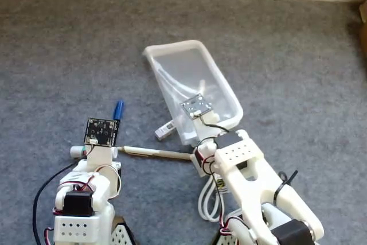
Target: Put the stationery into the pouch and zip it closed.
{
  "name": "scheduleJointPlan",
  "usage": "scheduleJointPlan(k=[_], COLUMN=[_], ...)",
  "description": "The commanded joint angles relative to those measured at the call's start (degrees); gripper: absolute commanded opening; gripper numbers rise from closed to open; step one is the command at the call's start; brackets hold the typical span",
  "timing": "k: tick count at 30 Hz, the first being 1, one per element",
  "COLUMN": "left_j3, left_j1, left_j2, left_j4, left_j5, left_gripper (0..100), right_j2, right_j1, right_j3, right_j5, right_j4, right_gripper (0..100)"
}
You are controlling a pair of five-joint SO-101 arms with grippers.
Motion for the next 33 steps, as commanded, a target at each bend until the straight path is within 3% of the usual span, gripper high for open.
scheduleJointPlan(k=[1,12,17,33], left_j3=[1.1,1.1,1.1,1.1], left_j1=[-0.5,-0.5,-0.5,-0.5], left_j2=[-0.4,-0.4,-0.4,-0.4], left_j4=[0.3,0.3,0.3,0.3], left_j5=[-0.4,-0.4,-0.4,-0.4], left_gripper=[1,1,1,1], right_j2=[-2.2,7.1,1.5,-19.9], right_j1=[-0.7,-0.6,-0.5,-0.6], right_j3=[-0.2,-0.8,-0.3,3.5], right_j5=[-0.6,-0.4,-0.3,-0.5], right_j4=[-0.7,-0.5,-0.5,4.6], right_gripper=[9.5,8.9,0.3,0.5])
